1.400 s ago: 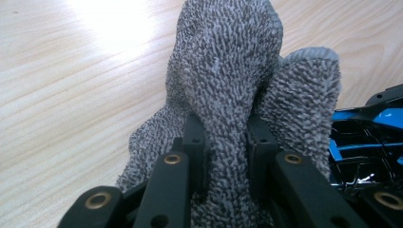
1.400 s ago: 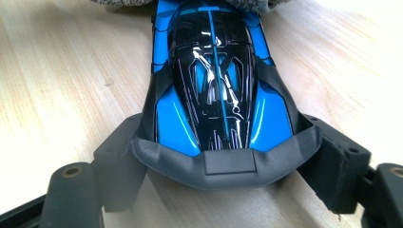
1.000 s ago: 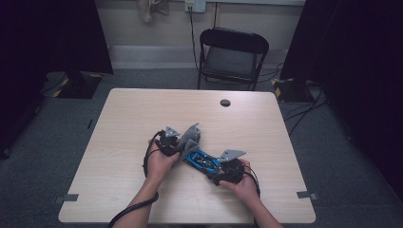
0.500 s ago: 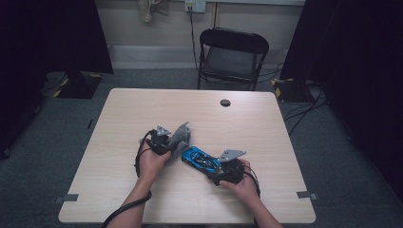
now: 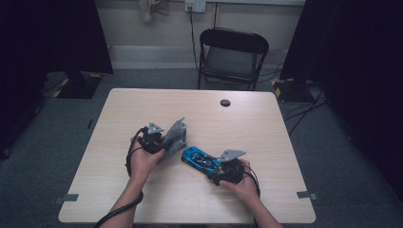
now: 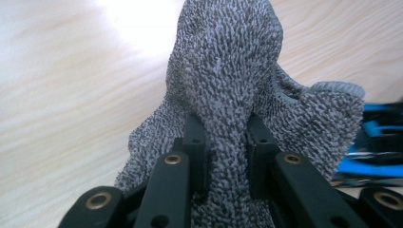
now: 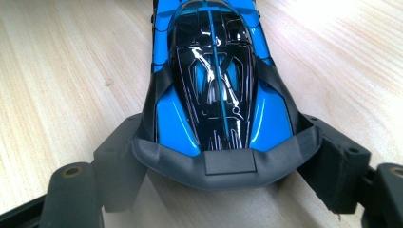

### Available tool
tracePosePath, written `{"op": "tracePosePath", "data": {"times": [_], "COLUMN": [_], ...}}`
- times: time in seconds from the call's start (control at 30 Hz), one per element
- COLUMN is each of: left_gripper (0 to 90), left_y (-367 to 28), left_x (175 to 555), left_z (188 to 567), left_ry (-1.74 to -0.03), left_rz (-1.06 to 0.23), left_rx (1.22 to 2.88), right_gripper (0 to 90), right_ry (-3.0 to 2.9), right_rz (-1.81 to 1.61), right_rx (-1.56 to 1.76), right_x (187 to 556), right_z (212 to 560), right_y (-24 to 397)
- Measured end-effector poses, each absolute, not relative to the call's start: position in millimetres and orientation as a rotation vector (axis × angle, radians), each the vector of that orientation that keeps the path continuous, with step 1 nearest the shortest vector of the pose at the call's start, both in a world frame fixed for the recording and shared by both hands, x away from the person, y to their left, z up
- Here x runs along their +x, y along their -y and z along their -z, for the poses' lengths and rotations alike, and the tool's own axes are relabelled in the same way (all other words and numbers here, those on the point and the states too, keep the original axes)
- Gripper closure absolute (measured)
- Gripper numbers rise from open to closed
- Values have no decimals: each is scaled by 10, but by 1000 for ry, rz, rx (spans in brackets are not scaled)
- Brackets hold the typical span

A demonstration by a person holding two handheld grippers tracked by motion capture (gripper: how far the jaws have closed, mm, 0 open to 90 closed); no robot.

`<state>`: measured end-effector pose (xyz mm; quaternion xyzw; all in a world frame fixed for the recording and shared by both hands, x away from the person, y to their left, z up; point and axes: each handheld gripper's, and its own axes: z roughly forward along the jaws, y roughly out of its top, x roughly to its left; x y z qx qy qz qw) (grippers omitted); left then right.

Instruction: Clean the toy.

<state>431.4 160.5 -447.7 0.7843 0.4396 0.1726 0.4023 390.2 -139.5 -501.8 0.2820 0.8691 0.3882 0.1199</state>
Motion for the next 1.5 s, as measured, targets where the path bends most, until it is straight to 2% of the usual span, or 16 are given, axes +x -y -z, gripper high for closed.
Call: {"op": "tracePosePath", "data": {"times": [0.27,0.77,1.17,1.5], "left_gripper": [752,754,754,754], "left_y": [-1296,-580,-331,-336], "left_x": [4191,4005,3899,3879], "left_z": [4329,4492,4576,4609], "left_ry": [-999,-838,-752,-713], "left_rz": [-399,-277,-273,-303], "left_rx": [2014,2091,2132,2139], "right_gripper": [239,239,239,239], "right_ry": [-2539,-2541,-2542,-2542], "right_rz": [-1134,-1133,-1134,-1134], "right_rx": [823,824,823,822], "right_x": [3903,3907,3909,3910], "right_z": [5018,5017,5017,5017], "right_y": [1394,1393,1392,1392]}}
